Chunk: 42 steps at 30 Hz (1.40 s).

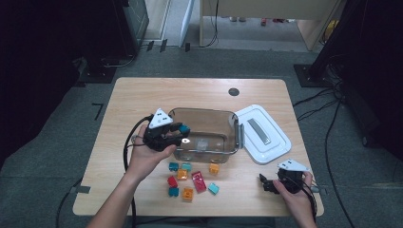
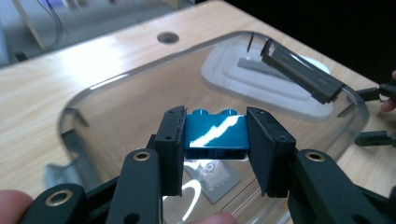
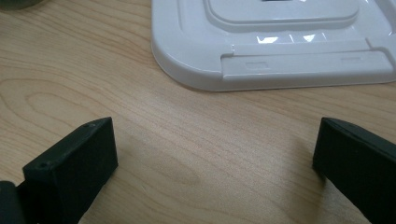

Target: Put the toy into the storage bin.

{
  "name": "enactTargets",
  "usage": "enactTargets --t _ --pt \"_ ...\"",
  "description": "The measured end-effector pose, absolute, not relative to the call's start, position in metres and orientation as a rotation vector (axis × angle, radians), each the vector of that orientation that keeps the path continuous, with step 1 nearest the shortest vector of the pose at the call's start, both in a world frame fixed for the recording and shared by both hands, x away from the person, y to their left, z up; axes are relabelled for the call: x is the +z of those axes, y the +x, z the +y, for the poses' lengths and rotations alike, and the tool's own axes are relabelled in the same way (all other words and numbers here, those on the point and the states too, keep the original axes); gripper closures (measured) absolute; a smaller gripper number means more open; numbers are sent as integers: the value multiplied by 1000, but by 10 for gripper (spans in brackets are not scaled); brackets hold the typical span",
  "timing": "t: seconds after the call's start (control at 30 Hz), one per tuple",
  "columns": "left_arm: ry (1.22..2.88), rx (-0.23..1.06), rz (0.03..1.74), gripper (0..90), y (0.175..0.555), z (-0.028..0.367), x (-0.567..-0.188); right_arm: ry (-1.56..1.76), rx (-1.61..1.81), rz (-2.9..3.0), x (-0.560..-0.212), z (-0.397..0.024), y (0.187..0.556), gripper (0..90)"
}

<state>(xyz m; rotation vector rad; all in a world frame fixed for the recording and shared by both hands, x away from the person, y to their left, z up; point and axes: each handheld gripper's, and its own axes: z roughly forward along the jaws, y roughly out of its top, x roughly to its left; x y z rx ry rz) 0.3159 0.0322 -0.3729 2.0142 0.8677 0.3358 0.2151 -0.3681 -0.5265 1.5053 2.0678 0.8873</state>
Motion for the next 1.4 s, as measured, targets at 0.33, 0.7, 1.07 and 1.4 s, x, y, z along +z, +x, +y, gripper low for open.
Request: enactTargets --t 0.33,0.7,1.07,1.4 --pt "2151 270 925 598 334 12 -390 1502 887 2072 -526 -368 215 0" --pt "2080 248 914 325 327 20 -389 1503 888 2072 -526 -368 215 0" --pt "1895 313 831 205 289 57 -383 1502 888 2072 -526 -368 215 0" --pt "1738 409 770 233 244 103 -404 1502 887 2074 -526 -368 215 0"
